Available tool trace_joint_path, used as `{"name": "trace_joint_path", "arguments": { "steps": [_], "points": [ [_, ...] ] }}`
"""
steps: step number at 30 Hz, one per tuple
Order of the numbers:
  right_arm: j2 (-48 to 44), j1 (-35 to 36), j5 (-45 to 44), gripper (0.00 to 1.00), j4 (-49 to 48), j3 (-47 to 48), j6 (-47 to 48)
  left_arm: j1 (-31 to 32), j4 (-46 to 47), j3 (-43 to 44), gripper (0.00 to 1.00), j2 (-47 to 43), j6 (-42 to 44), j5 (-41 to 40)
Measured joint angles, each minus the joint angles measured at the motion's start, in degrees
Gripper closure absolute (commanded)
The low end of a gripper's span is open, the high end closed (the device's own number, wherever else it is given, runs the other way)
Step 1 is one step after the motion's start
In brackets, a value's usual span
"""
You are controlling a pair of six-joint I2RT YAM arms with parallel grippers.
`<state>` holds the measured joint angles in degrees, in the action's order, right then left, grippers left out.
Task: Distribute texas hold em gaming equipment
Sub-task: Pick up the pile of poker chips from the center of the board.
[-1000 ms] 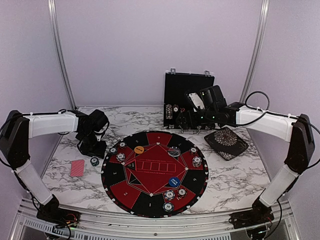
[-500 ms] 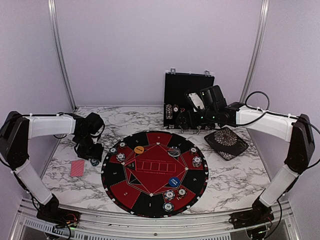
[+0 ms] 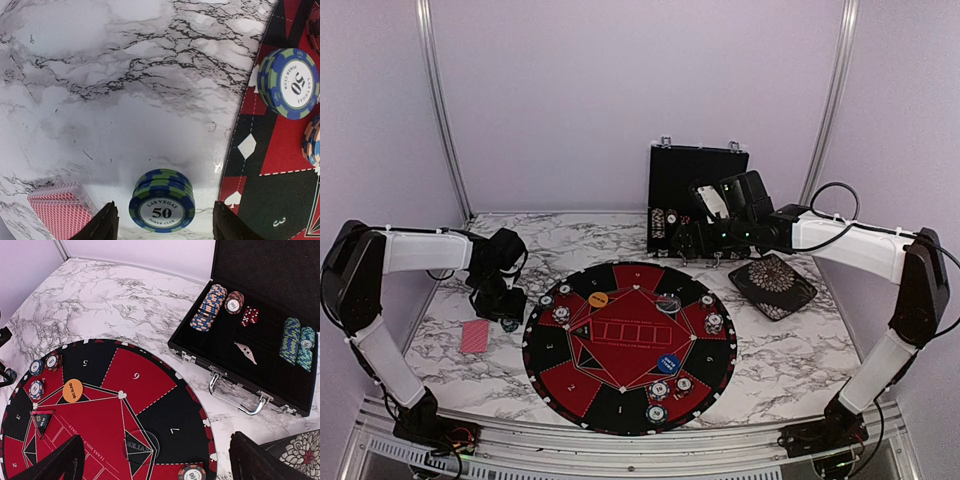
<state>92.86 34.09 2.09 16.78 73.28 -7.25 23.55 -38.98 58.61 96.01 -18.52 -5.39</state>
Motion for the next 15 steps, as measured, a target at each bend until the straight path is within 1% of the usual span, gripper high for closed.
{"name": "trace_joint_path", "arguments": {
  "steps": [15],
  "points": [
    [0.0,0.0,0.0,0.02,0.0,0.0,0.0,-1.0,1.7,-1.5,0.43,2.0,1.0,0.7]
  ]
}}
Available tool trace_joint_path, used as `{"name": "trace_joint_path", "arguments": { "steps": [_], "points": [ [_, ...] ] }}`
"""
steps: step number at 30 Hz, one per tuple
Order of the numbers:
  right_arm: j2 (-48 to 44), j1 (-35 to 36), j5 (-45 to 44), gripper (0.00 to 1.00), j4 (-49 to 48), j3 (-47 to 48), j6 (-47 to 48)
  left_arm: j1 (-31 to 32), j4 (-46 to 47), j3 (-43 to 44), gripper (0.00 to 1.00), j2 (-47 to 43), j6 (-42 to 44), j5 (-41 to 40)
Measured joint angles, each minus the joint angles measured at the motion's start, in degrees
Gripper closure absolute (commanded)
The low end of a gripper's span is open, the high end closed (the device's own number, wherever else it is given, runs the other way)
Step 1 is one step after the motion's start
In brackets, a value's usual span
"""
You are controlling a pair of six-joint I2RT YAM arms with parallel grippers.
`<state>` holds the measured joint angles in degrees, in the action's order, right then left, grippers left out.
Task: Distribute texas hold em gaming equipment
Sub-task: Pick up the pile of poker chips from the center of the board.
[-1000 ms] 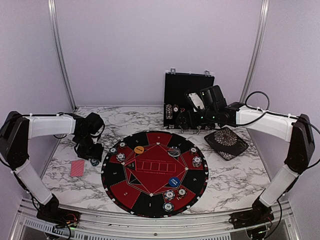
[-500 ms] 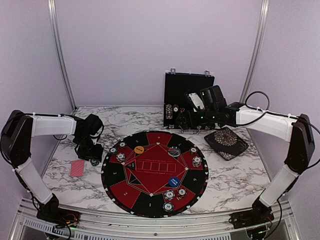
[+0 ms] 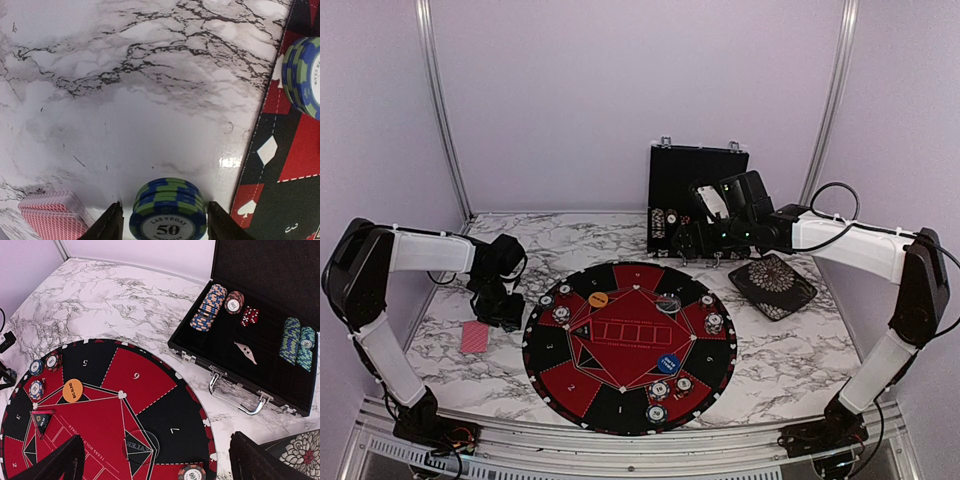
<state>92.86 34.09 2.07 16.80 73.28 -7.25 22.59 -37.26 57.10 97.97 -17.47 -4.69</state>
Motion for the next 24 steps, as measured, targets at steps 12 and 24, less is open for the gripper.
{"name": "trace_joint_path", "arguments": {
  "steps": [12,24],
  "points": [
    [0.0,0.0,0.0,0.02,0.0,0.0,0.0,0.0,0.3,-0.1,0.47,0.2,0.2,0.9],
    [0.0,0.0,0.0,0.02,0.0,0.0,0.0,0.7,0.7,-0.1,0.58,0.3,0.2,1.2]
  ]
}}
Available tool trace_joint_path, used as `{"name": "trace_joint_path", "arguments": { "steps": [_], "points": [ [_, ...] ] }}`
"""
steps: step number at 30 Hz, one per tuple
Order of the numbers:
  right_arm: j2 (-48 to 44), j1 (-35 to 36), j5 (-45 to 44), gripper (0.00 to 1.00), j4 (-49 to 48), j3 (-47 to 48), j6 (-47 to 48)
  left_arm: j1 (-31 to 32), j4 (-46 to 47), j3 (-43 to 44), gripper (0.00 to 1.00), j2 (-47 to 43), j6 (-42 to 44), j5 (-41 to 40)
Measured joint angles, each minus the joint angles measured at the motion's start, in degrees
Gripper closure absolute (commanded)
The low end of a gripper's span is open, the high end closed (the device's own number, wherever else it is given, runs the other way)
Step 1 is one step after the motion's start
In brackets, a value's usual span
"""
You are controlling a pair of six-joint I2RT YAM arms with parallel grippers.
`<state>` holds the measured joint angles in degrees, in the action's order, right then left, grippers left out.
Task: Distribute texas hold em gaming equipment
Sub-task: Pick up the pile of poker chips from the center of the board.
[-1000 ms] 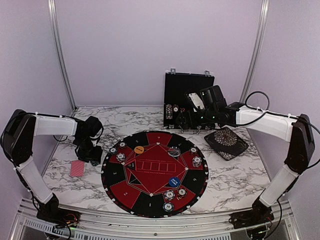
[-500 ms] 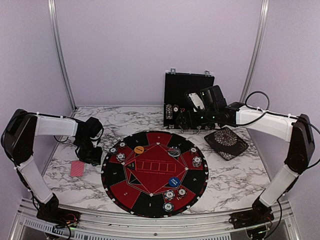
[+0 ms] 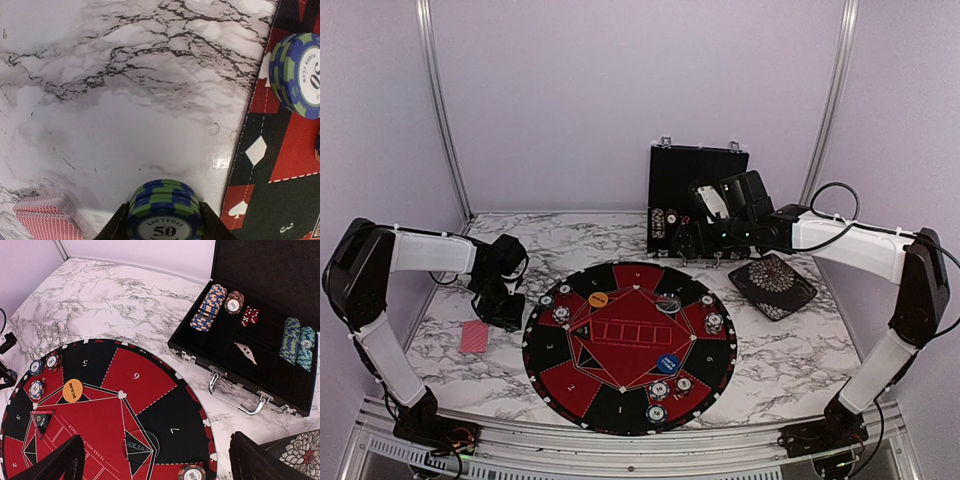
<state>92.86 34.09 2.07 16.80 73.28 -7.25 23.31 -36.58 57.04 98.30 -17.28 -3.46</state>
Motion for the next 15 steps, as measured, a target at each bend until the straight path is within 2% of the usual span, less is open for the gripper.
{"name": "trace_joint_path", "arguments": {
  "steps": [15],
  "points": [
    [0.0,0.0,0.0,0.02,0.0,0.0,0.0,0.5,-0.4,0.1,0.64,0.0,0.2,0.0]
  ]
}}
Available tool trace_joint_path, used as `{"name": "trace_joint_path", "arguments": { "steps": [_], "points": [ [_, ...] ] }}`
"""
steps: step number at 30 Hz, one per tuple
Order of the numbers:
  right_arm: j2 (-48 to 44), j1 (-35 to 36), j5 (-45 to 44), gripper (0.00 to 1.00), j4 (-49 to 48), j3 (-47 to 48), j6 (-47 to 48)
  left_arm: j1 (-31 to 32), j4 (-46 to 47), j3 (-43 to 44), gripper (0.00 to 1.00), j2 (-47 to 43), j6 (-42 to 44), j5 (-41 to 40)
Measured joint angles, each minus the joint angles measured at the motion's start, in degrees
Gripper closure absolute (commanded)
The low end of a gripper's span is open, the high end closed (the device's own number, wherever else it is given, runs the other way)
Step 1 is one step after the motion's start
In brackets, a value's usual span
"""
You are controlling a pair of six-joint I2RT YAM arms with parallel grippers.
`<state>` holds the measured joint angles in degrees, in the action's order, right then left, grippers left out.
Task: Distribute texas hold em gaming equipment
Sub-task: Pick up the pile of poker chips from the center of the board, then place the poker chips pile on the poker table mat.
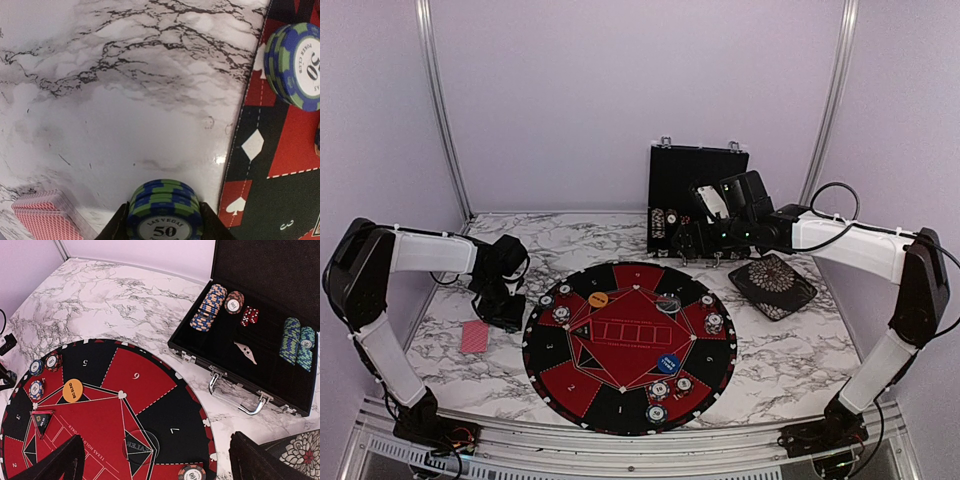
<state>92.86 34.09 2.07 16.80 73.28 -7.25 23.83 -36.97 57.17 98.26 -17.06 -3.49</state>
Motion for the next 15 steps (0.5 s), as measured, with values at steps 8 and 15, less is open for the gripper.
{"name": "trace_joint_path", "arguments": {
  "steps": [8,15],
  "points": [
    [0.0,0.0,0.0,0.02,0.0,0.0,0.0,1.6,-2.4,1.3,0.64,-0.5,0.0,0.0],
    [0.0,0.0,-0.1,0.02,0.1,0.0,0.0,4.2,-4.7,4.8,0.64,-0.9,-0.3,-0.6]
  ]
}}
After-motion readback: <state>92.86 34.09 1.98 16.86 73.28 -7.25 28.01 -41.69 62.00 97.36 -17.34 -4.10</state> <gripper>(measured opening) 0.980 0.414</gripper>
